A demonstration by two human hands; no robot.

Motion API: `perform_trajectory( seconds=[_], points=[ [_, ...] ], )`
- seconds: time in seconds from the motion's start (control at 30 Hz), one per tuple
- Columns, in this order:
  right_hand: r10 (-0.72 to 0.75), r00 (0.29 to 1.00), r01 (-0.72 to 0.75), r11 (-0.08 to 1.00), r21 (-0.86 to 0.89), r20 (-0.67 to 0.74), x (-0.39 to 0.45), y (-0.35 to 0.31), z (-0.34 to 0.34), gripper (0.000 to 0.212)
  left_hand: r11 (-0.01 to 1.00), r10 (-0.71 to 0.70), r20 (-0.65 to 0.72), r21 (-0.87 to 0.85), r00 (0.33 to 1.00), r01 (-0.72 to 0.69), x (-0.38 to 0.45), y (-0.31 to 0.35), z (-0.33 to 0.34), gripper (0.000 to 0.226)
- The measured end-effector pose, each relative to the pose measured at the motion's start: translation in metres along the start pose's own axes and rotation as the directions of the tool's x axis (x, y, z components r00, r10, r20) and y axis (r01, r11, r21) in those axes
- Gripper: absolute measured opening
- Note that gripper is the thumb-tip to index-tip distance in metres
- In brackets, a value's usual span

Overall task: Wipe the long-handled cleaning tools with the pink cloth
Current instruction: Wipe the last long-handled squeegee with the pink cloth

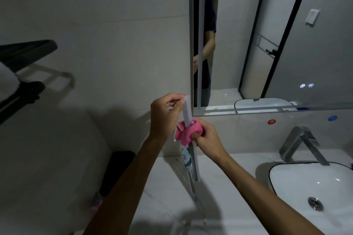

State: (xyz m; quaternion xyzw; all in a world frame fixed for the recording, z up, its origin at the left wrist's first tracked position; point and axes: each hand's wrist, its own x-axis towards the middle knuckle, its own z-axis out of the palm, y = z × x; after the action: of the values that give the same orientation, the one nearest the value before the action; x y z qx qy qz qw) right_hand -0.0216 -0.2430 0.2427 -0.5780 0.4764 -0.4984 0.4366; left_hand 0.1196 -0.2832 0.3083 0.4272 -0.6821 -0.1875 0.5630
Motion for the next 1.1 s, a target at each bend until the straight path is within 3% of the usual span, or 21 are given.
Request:
perform_trajectory(
  seconds=[0.1,0.2,0.27,0.33,0.57,0.7,0.87,0.97,1.1],
  points=[
    [0.113,0.986,-0.113,0.994,-0.009,0.125,0.003,-0.019,0.000,0.033,1.000,-0.005,-0.007,-0.001,1.000,0.005,-0.001,0.000,0.002,0.014],
    [0.140,0.970,-0.119,0.987,-0.110,0.201,0.004,-0.026,0.000,0.029,1.000,-0.006,-0.035,-0.005,0.999,0.006,-0.002,-0.002,0.003,0.014],
    [0.085,0.983,-0.054,0.980,-0.190,0.160,0.003,-0.023,0.002,0.026,1.000,-0.006,-0.036,0.000,0.999,0.006,-0.001,-0.003,0.003,0.014],
    [0.020,0.999,-0.009,0.972,-0.233,0.047,0.004,-0.021,0.002,0.036,1.000,-0.020,-0.015,-0.002,1.000,0.020,-0.003,0.001,0.004,0.014],
    [-0.230,0.930,0.206,0.972,-0.110,-0.286,0.012,-0.037,0.004,0.052,1.000,0.002,0.034,0.005,0.999,-0.003,-0.007,0.015,0.008,0.013],
    [-0.248,0.946,0.234,0.968,-0.090,-0.209,0.015,-0.028,-0.001,0.028,0.999,0.036,0.005,0.035,0.999,-0.036,-0.007,0.010,0.009,0.014],
    [-0.066,0.995,0.046,0.969,-0.244,-0.074,0.009,0.017,0.003,0.011,0.999,-0.046,-0.049,-0.002,0.998,0.045,-0.005,-0.002,0.011,0.014],
    [-0.030,0.996,0.009,0.968,-0.251,-0.081,0.006,0.028,0.003,0.015,1.000,-0.026,-0.041,0.010,0.999,0.026,-0.008,-0.003,0.010,0.014],
    [-0.148,0.972,0.112,0.974,-0.198,-0.181,0.006,0.004,0.004,0.014,0.998,0.031,-0.055,0.050,0.998,-0.028,-0.012,-0.003,0.010,0.014]
  ],
)
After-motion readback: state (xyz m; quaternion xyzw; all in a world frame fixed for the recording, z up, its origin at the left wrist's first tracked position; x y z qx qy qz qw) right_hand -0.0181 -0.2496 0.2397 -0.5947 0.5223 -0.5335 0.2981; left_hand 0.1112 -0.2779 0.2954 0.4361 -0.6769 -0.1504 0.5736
